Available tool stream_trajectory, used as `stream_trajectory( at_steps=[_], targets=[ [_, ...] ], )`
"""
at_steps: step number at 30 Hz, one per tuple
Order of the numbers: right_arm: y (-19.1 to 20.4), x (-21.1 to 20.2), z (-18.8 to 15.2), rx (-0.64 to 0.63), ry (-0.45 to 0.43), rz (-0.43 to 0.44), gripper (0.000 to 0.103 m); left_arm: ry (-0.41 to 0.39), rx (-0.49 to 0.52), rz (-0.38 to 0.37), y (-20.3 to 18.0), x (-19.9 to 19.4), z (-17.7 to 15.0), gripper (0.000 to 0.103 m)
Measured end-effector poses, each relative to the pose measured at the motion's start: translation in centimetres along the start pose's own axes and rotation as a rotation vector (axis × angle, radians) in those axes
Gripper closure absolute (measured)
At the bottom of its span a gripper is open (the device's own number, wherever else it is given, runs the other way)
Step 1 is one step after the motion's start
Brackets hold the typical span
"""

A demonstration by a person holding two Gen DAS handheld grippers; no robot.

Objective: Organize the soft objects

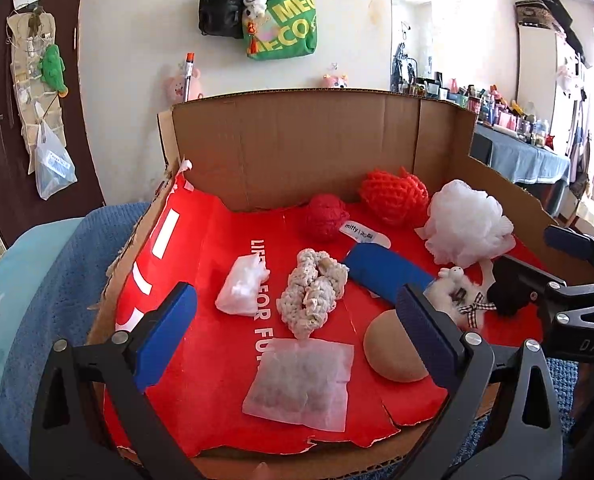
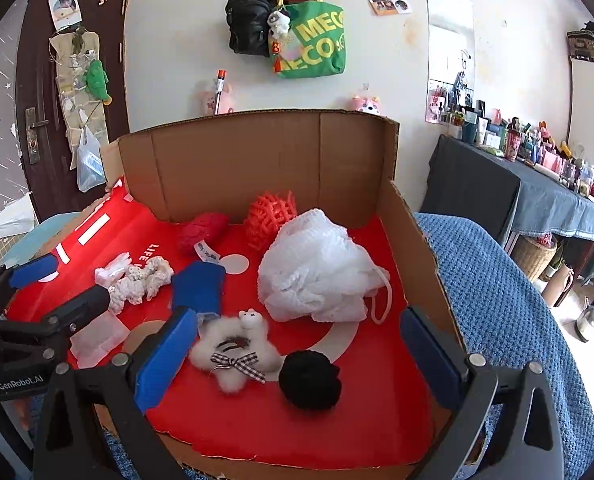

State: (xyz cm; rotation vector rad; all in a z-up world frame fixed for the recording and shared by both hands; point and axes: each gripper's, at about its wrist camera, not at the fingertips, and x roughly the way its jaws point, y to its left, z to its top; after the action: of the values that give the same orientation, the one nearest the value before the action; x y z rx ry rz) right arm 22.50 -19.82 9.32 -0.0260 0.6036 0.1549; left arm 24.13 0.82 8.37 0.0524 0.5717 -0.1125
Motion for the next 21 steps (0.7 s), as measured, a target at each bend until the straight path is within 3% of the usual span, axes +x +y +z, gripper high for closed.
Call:
stream_trajectory(
  at_steps=[21],
  targets=[
    [0.66,0.24,-0.29,-0.037,0.009,-0.027,0.000,0.029,-0.013,0.003,0.45,0.70,-0.13,0.002]
  ],
)
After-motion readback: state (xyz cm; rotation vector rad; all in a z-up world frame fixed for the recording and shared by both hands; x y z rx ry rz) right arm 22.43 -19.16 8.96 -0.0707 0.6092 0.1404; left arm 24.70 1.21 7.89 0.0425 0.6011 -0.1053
